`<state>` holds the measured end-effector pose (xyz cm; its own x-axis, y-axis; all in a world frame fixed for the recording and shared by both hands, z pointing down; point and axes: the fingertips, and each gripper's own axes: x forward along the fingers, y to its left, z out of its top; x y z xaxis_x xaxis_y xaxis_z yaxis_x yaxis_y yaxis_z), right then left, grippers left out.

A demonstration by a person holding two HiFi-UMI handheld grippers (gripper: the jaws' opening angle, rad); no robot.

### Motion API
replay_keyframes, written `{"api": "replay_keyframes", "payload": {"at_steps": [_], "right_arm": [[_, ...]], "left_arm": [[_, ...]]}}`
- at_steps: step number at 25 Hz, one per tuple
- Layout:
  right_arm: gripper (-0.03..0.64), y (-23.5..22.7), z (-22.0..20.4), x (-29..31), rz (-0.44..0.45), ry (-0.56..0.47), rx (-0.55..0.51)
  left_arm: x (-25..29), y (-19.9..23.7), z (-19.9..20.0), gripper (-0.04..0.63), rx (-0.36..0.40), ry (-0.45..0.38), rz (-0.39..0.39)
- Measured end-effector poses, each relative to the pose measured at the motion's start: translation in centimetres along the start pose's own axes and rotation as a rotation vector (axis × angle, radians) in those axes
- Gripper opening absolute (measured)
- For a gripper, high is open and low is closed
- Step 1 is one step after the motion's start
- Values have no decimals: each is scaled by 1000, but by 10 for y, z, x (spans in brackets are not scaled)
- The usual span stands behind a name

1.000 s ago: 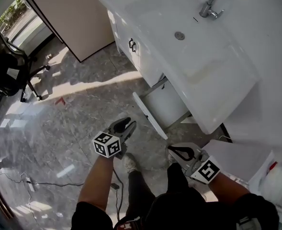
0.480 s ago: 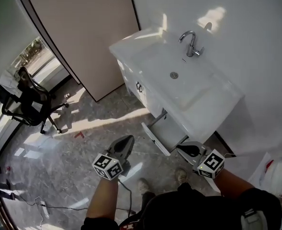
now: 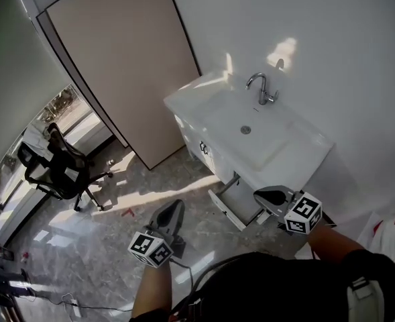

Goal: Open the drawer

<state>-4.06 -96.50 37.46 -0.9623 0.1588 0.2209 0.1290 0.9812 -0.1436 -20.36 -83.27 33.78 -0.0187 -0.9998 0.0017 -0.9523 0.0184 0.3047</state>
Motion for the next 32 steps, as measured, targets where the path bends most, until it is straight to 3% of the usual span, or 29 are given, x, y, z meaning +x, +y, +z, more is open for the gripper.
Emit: {"api": "replay_keyframes", "payload": {"at_steps": [4,12,17,32], "right_arm": [[-6,2,32,-12,11,-41,-5],[-6,-5,78,-28,-13,-90,-6],[-6,-8,91,-32,-5,-110,9],[-6,-10,102,-23,7,-98,-37]], "left_arm": [[-10,-22,25,0,52,-15,9],[-28,-70,79,0,117,-130,18],[-44,-75,80,0,167,-127,70],[-52,-70,77,0,140,-124,109]]}}
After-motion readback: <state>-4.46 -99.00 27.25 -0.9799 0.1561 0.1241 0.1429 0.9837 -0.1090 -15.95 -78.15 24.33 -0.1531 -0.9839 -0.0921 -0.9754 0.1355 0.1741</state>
